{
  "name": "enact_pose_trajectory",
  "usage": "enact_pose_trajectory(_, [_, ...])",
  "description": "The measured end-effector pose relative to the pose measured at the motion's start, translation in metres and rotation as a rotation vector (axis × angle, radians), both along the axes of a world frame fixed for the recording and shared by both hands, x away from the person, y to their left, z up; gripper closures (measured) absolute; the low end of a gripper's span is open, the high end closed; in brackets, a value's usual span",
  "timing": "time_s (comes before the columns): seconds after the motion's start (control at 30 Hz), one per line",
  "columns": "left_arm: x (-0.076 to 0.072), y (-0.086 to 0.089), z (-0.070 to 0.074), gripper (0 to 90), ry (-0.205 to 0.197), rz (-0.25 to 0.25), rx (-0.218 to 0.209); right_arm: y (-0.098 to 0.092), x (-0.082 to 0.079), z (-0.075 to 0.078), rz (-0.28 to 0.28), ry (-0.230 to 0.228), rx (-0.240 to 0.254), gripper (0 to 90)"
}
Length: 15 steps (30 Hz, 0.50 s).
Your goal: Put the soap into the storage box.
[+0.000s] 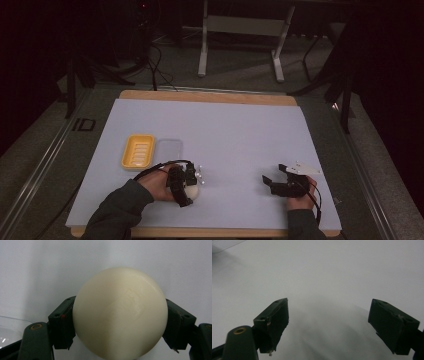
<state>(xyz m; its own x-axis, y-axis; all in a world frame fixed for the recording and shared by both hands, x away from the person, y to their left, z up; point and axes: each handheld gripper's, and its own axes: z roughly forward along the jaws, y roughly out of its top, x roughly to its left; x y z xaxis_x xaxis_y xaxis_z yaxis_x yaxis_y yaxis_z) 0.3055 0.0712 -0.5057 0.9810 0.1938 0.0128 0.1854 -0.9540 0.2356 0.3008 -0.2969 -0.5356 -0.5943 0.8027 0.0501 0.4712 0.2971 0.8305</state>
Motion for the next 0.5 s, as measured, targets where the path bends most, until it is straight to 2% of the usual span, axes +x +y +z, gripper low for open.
enact_pose_trajectory(0.5, [0.0009,-0.0005,0.0003,24.8,0.013,0.006,-0.006,0.0002,-0.0001,0.0000,0.003,-0.003,-0.002,16.8])
